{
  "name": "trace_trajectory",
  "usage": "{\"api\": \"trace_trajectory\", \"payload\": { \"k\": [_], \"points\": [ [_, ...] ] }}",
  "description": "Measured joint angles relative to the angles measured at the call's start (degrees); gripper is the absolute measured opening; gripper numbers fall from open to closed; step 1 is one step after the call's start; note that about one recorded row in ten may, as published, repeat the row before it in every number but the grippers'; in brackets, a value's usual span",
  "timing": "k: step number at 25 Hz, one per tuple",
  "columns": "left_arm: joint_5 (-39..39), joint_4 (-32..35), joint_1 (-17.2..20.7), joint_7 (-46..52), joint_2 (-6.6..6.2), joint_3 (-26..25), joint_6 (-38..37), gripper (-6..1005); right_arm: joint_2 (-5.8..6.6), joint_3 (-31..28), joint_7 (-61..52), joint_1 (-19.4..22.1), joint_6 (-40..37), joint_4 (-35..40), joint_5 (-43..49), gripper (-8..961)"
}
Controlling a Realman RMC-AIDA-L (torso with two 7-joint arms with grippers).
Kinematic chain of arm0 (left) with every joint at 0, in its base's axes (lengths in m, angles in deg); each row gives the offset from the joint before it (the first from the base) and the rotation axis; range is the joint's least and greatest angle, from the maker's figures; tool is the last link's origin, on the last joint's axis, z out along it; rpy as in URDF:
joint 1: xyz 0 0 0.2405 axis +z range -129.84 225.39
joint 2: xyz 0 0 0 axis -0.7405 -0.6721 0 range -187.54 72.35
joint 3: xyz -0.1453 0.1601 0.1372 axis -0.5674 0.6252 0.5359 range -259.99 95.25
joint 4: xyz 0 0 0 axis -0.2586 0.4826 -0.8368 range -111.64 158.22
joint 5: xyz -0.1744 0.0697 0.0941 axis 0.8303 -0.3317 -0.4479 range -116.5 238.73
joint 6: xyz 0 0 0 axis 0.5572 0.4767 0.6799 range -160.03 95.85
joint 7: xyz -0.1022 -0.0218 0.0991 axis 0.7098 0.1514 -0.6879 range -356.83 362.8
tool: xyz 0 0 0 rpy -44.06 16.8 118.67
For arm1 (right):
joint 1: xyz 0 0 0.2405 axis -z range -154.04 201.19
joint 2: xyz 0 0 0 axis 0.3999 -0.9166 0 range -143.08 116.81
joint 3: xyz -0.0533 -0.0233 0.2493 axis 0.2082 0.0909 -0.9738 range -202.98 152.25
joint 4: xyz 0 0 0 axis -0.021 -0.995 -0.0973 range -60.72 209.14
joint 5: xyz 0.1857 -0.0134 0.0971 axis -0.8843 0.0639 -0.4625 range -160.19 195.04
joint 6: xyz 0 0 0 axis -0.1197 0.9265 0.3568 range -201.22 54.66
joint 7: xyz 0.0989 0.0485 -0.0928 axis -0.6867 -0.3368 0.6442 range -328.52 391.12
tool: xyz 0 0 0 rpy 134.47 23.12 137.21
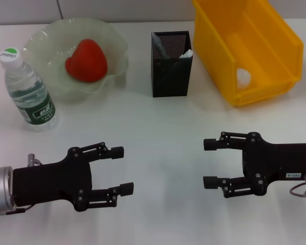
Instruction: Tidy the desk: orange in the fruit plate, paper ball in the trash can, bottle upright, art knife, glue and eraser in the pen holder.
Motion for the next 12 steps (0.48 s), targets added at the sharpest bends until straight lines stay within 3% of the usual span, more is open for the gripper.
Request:
{"api": "trace_trajectory", "payload": {
  "k": [12],
  "points": [
    [0.00, 0.09, 0.34, -0.04, 0.00, 0.06, -0.51, 802, -0.03, 0.03, 0.00, 0.06, -0.31, 0.00, 0.00, 820]
  ]
}}
